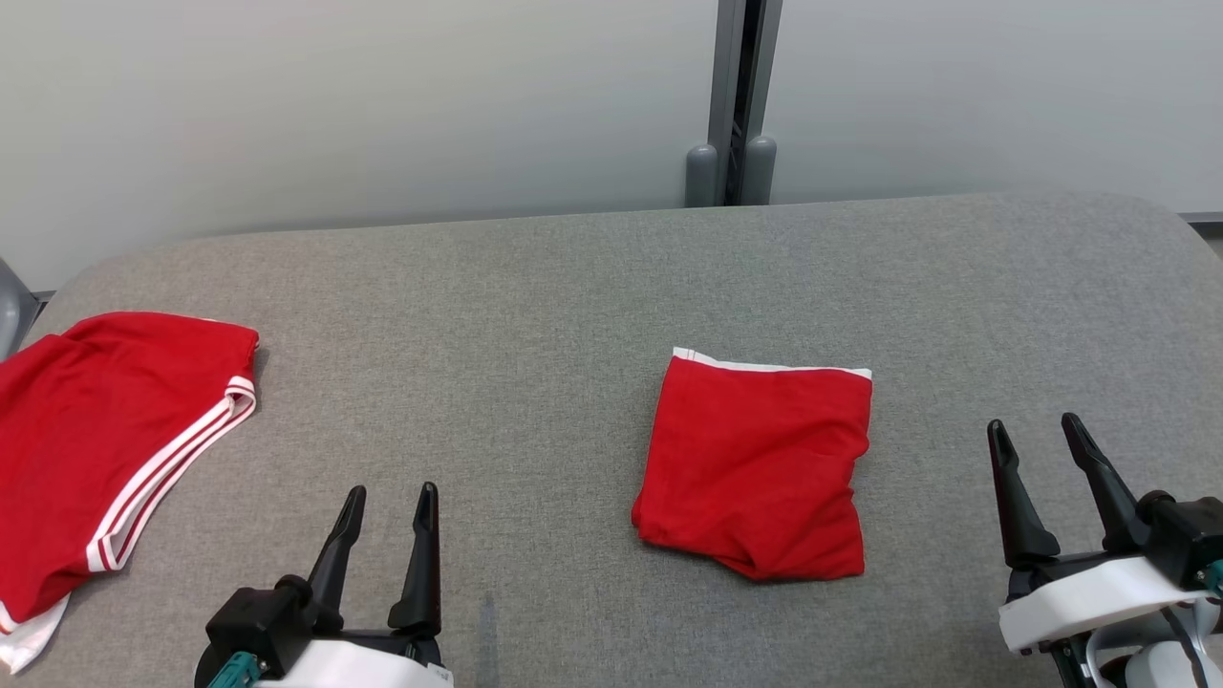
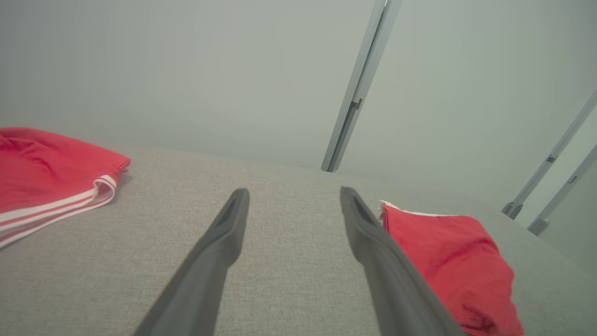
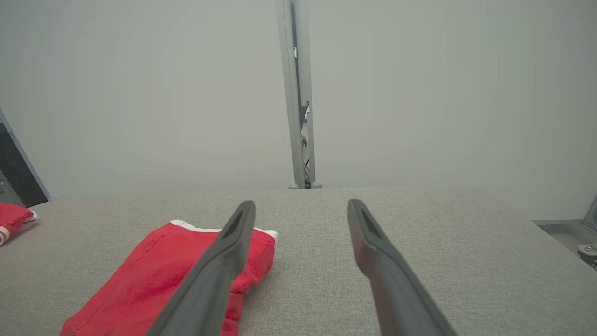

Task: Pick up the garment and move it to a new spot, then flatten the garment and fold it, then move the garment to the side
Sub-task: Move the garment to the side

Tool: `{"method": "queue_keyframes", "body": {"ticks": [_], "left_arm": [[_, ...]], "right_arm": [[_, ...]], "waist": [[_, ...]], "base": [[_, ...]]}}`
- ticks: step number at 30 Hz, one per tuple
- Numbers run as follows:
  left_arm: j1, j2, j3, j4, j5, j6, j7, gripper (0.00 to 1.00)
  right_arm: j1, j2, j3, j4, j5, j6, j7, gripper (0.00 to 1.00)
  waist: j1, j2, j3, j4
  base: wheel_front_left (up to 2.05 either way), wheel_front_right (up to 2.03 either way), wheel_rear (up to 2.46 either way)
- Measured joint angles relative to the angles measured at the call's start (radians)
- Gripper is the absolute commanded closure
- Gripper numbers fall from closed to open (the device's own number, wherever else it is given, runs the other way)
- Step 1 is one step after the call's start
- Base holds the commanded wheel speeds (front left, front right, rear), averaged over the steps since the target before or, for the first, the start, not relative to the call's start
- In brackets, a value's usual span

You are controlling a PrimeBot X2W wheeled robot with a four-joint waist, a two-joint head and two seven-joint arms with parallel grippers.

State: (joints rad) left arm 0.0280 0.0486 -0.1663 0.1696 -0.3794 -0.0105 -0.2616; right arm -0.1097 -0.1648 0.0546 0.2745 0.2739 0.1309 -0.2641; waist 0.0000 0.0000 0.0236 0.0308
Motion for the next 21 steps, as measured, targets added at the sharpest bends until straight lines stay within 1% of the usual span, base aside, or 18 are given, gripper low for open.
{"method": "queue_keyframes", "body": {"ticks": [21], "left_arm": [[0.001,0.000,-0.007,0.005,-0.001,0.002,0.000,0.00]], "right_arm": [[0.001,-0.002,0.008,0.014,0.011,0.000,0.000,0.00]], "waist": [[0.0000,0.0000,-0.002,0.006]], "base": [[0.00,0.00,0.00]]}}
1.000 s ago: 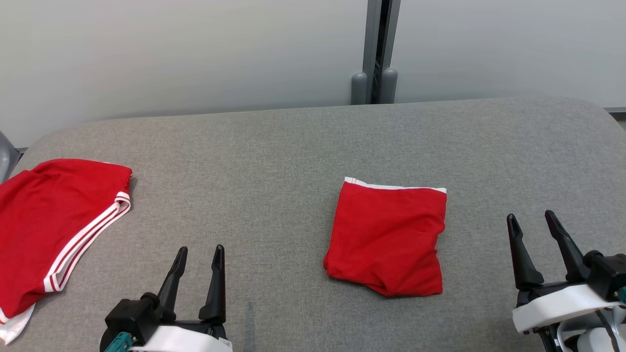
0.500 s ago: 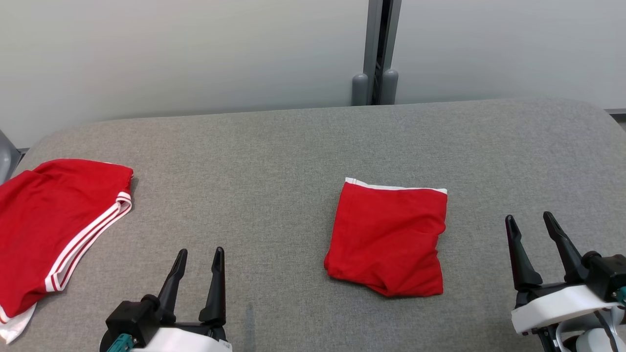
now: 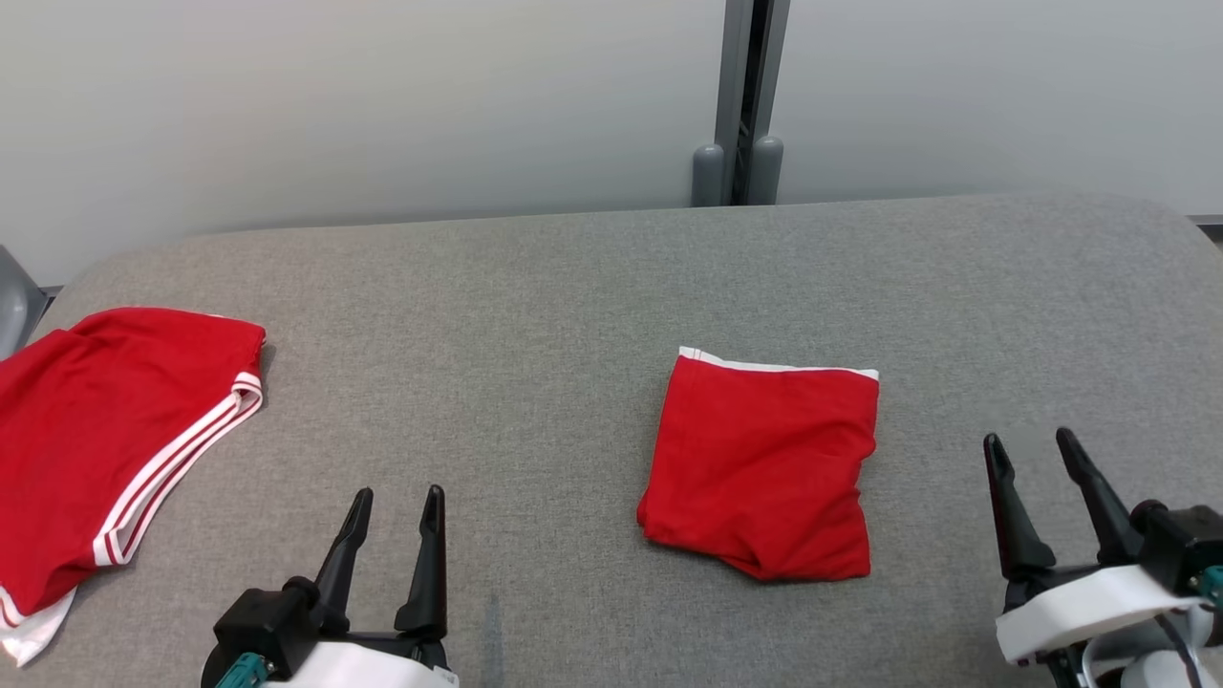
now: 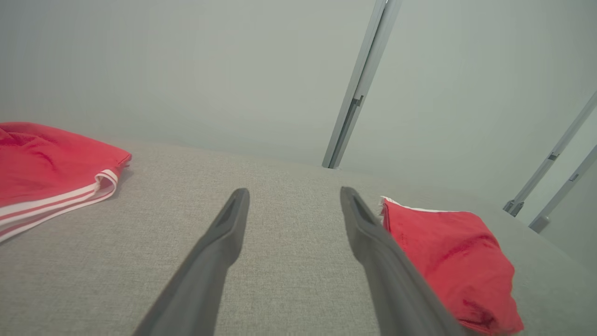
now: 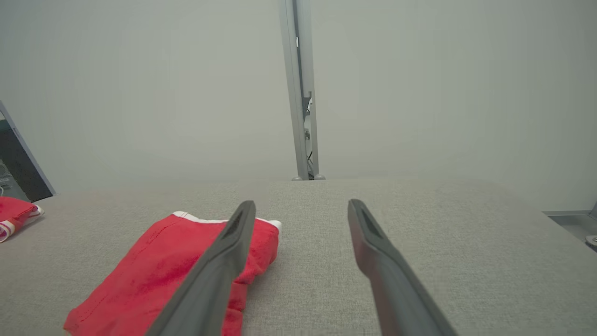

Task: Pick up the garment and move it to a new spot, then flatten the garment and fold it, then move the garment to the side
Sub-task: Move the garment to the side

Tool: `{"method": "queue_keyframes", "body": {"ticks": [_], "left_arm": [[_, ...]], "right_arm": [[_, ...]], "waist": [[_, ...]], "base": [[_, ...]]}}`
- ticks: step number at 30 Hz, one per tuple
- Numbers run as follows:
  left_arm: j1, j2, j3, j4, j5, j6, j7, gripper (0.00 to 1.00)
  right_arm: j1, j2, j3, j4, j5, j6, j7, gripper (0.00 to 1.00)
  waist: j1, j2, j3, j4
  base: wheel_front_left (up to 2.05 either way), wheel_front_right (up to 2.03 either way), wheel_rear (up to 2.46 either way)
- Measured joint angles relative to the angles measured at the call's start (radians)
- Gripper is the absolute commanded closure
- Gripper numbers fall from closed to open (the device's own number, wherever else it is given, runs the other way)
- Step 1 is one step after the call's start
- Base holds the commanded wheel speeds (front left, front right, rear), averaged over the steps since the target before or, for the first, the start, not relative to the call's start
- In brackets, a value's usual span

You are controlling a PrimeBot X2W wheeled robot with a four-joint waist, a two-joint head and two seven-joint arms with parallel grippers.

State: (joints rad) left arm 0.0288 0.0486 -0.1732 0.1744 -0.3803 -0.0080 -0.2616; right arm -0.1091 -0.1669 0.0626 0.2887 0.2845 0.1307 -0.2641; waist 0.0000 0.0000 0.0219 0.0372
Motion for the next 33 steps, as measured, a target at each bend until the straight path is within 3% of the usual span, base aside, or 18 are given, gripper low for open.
{"method": "queue_keyframes", "body": {"ticks": [3,15,21,33], "left_arm": [[-0.001,0.000,-0.010,0.000,-0.001,0.000,0.000,0.00],[-0.044,0.000,-0.058,0.007,-0.002,0.000,0.000,0.00],[-0.057,0.000,-0.088,0.014,-0.008,0.002,0.000,0.00],[-0.077,0.000,-0.110,0.016,-0.016,0.011,0.000,0.00]], "right_arm": [[0.002,-0.003,0.016,0.049,0.021,0.000,0.000,0.00],[-0.113,-0.076,0.240,0.194,0.445,0.000,0.100,0.00],[-0.162,-0.120,0.296,0.251,0.575,0.000,0.111,0.00],[-0.264,-0.176,0.421,0.316,0.791,0.000,0.249,0.00]], "waist": [[0.0000,0.0000,0.009,0.008],[0.0000,0.0000,0.100,0.089],[0.0000,0.0000,0.131,0.134],[0.0000,0.0000,0.159,0.183]], "base": [[0.00,0.00,0.00],[0.00,0.00,0.00],[0.00,0.00,0.00],[0.00,0.00,0.00]]}}
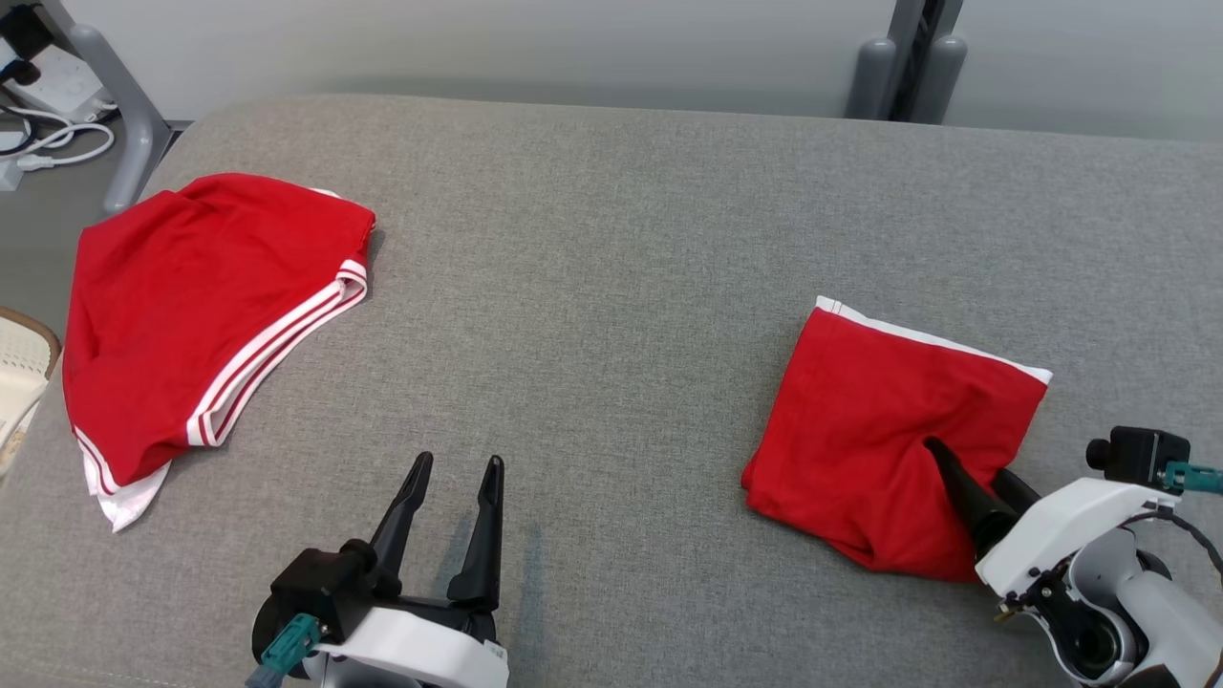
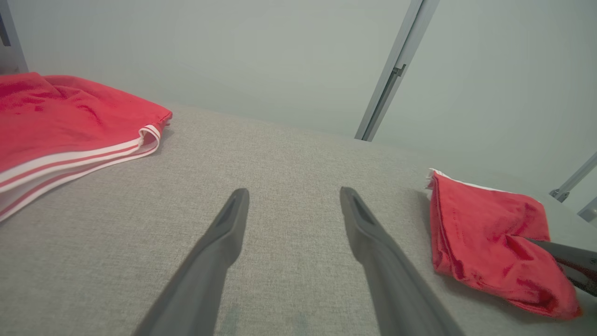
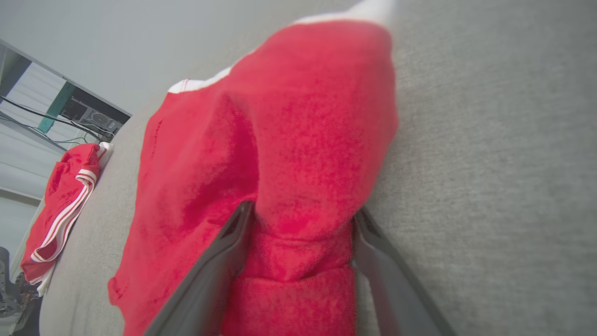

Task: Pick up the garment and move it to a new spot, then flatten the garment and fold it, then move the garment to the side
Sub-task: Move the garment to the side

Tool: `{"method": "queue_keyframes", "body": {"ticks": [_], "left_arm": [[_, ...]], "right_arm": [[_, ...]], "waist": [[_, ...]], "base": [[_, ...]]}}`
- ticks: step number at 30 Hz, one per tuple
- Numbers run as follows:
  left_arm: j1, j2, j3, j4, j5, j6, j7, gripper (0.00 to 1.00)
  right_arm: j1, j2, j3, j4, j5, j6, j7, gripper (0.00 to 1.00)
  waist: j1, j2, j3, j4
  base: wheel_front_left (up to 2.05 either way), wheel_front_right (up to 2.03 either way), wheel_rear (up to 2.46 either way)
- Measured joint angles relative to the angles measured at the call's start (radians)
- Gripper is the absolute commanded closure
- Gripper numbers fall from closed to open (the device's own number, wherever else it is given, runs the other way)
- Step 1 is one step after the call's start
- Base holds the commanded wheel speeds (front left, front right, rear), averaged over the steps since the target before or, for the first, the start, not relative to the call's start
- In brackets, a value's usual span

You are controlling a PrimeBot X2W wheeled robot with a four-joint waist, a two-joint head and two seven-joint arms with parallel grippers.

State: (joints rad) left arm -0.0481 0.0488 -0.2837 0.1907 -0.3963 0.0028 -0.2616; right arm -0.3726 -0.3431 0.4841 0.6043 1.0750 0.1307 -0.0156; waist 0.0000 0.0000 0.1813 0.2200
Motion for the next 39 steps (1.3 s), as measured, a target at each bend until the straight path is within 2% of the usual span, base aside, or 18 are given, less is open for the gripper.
{"method": "queue_keyframes", "body": {"ticks": [1,2,3,4,5,11,15,23,24,29,39], "left_arm": [[-0.001,0.000,-0.001,0.000,0.000,0.000,0.000,0.00],[-0.001,0.000,-0.003,0.000,0.000,0.002,0.000,0.00],[-0.002,0.000,-0.005,-0.001,0.000,0.002,0.000,0.00],[-0.003,0.000,-0.006,-0.001,0.000,0.004,0.000,0.00],[-0.004,0.000,-0.007,-0.001,0.000,0.006,0.000,0.00],[-0.007,0.000,-0.015,-0.002,0.008,0.005,0.000,0.00],[-0.032,0.000,-0.047,-0.014,0.040,-0.007,0.000,0.00],[-0.174,0.000,-0.174,-0.031,0.089,-0.045,0.000,0.00],[-0.174,0.000,-0.174,-0.031,0.089,-0.045,0.000,0.00],[-0.289,0.000,-0.235,-0.040,0.110,-0.056,0.000,0.00],[-0.493,-0.001,-0.318,-0.040,0.159,-0.087,0.000,0.00]], "right_arm": [[-0.009,-0.004,0.009,0.003,0.009,0.000,0.005,0.00],[-0.016,-0.006,0.016,0.005,0.021,0.000,0.010,0.13],[-0.024,-0.010,0.026,0.008,0.031,0.000,0.014,0.85],[-0.031,-0.016,0.038,0.012,0.032,0.000,0.014,0.85],[-0.036,-0.022,0.049,0.014,0.034,0.000,0.013,1.00],[-0.060,-0.053,0.117,0.024,0.042,0.000,-0.018,1.00],[-0.095,-0.108,0.170,0.015,0.032,0.000,-0.014,1.00],[-0.221,-0.327,0.303,-0.073,-0.055,0.000,0.035,1.00],[-0.221,-0.327,0.303,-0.073,-0.055,0.000,0.035,1.00],[-0.308,-0.476,0.362,-0.140,-0.093,0.000,0.032,1.00],[-0.506,-0.671,0.440,-0.164,-0.106,0.000,-0.018,1.00]], "waist": [[0.0000,0.0000,0.002,0.002],[0.0000,0.0000,0.004,0.004],[0.0000,0.0000,0.006,0.006],[0.0000,0.0000,0.007,0.008],[0.0000,0.0000,0.007,0.009],[0.0000,0.0000,0.007,0.000],[0.0000,0.0000,0.022,-0.019],[0.0000,0.0000,0.117,-0.074],[0.0000,0.0000,0.117,-0.074],[0.0000,0.0000,0.194,-0.121],[0.0000,0.0000,0.369,-0.230]], "base": [[0.00,0.00,0.00],[0.00,0.00,0.00],[0.00,0.00,0.00],[0.00,0.00,0.00],[0.00,0.00,0.00],[0.00,0.00,0.00],[0.00,0.00,0.00],[0.00,0.00,0.00],[0.00,0.00,0.00],[0.00,0.00,0.00],[0.00,0.00,0.00]]}}
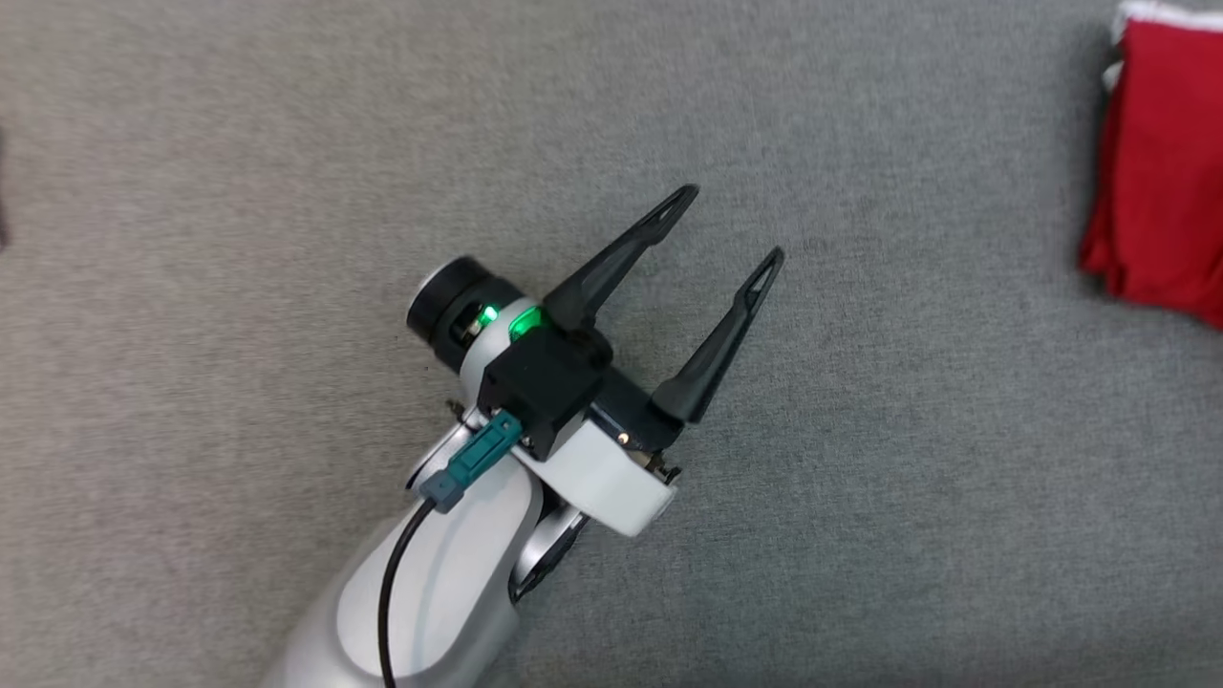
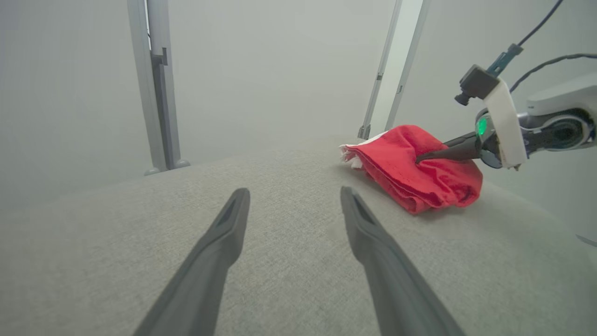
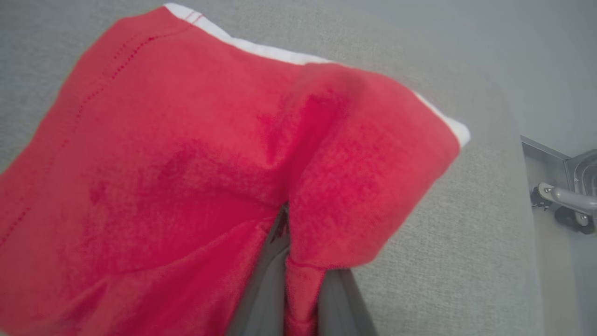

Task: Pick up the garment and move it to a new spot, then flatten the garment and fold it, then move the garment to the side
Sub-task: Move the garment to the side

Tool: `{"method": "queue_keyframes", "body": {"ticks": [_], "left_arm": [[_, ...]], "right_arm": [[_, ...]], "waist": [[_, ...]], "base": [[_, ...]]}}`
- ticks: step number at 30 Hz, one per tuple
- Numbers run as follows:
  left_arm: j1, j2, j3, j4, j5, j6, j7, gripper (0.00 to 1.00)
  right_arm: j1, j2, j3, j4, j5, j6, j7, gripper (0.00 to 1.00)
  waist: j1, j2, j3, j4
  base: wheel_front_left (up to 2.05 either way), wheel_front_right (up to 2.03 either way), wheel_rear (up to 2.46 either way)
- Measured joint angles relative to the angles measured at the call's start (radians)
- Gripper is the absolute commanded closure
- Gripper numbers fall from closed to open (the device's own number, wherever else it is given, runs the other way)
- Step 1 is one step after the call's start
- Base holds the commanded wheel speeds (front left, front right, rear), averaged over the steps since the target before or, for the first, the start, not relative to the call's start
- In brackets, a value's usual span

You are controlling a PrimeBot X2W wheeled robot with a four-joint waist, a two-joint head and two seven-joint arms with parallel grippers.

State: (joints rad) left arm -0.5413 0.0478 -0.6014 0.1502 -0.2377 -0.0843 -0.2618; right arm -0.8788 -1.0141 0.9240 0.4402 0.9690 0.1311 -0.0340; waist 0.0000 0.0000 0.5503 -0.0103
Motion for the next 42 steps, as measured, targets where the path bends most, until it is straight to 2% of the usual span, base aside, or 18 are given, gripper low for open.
{"method": "queue_keyframes", "body": {"ticks": [9,18,25,29,30,31,42], "left_arm": [[-0.113,0.000,-0.059,-0.016,-0.005,-0.003,0.000,0.00],[-0.130,-0.007,-0.074,-0.043,-0.019,0.008,-0.003,0.00],[-0.129,-0.008,-0.076,-0.057,-0.026,0.019,-0.004,0.00],[-0.127,-0.008,-0.080,-0.063,-0.032,0.027,-0.004,0.00],[-0.126,-0.008,-0.080,-0.063,-0.033,0.028,-0.004,0.00],[-0.126,-0.008,-0.080,-0.064,-0.034,0.028,-0.004,0.00],[-0.088,0.001,-0.070,-0.045,-0.040,0.034,-0.002,0.00]], "right_arm": [[-0.147,-0.111,0.083,0.090,-0.018,0.000,-0.027,1.00],[-0.280,-0.189,0.196,0.205,-0.144,0.000,-0.038,1.00],[-0.402,-0.202,0.270,0.290,-0.277,0.000,-0.080,1.00],[-0.438,-0.179,0.300,0.354,-0.281,0.000,-0.074,1.00],[-0.444,-0.177,0.306,0.368,-0.282,0.000,-0.072,0.65],[-0.449,-0.175,0.309,0.386,-0.286,0.000,-0.075,0.00],[-0.489,-0.096,0.324,0.555,-0.330,0.000,-0.112,0.00]], "waist": [[0.0000,0.0000,0.151,-0.039],[0.0000,0.0000,0.192,-0.003],[0.0000,0.0000,0.204,0.027],[0.0000,0.0000,0.208,0.043],[0.0000,0.0000,0.208,0.046],[0.0000,0.0000,0.207,0.048],[0.0000,0.0000,0.140,0.047]], "base": [[0.00,0.00,0.00],[0.00,0.00,0.00],[0.00,0.00,0.00],[0.00,0.00,0.00],[0.00,0.00,0.00],[0.00,0.00,0.00],[0.00,0.00,0.00]]}}
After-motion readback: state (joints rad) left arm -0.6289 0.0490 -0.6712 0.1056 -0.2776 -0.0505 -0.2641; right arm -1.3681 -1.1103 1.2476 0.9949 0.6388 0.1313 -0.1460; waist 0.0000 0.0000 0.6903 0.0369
